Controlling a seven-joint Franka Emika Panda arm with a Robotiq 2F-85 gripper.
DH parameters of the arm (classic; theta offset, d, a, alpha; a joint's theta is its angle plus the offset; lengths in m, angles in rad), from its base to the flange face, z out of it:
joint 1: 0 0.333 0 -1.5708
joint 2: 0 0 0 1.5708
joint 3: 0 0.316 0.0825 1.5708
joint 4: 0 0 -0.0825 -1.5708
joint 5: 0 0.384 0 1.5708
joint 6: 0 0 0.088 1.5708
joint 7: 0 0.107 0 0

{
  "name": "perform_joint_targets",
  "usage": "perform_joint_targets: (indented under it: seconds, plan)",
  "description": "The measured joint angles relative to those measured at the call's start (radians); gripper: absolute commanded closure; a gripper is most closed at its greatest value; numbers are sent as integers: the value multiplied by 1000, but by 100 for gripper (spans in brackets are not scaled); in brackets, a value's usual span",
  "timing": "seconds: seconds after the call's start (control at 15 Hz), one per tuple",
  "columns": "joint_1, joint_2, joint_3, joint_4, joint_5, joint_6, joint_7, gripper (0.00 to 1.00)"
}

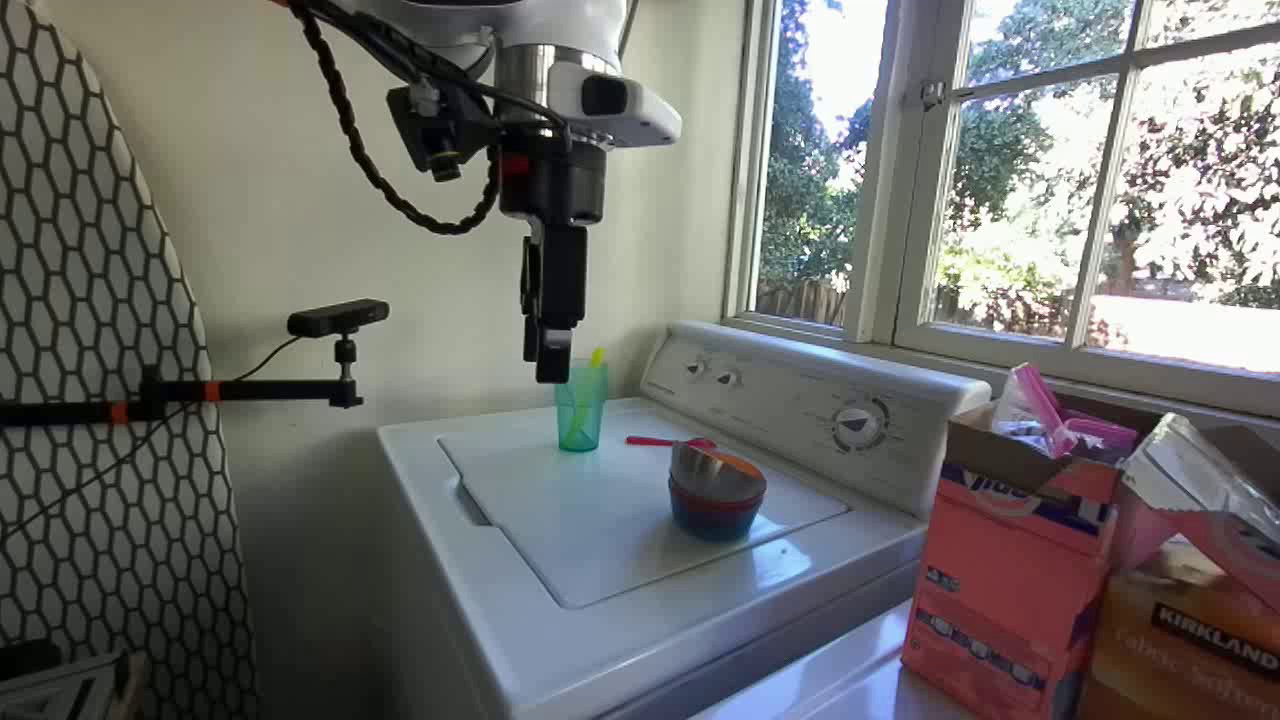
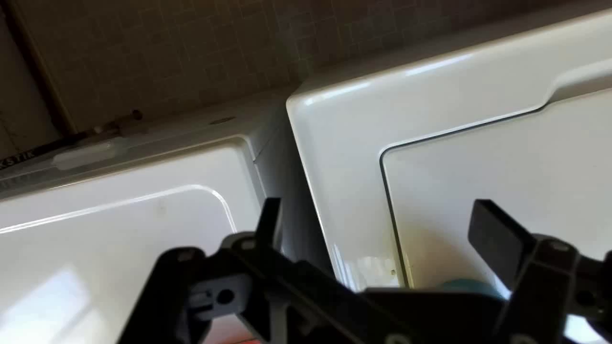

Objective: Unstack the bowls on the counter

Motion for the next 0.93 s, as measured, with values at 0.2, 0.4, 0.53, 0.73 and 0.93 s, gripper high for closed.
perform_joint_targets:
  seconds: [0.2, 0.4, 0.53, 0.73, 0.93]
  plan:
    - [0, 0, 0, 0, 0, 0, 0, 0]
    - [0, 0, 0, 0, 0, 0, 0, 0]
    - [0, 0, 0, 0, 0, 1, 0, 0]
    - [0, 1, -9, 7, 16, 1, 18, 0]
    - [0, 8, -29, 28, 50, 0, 44, 0]
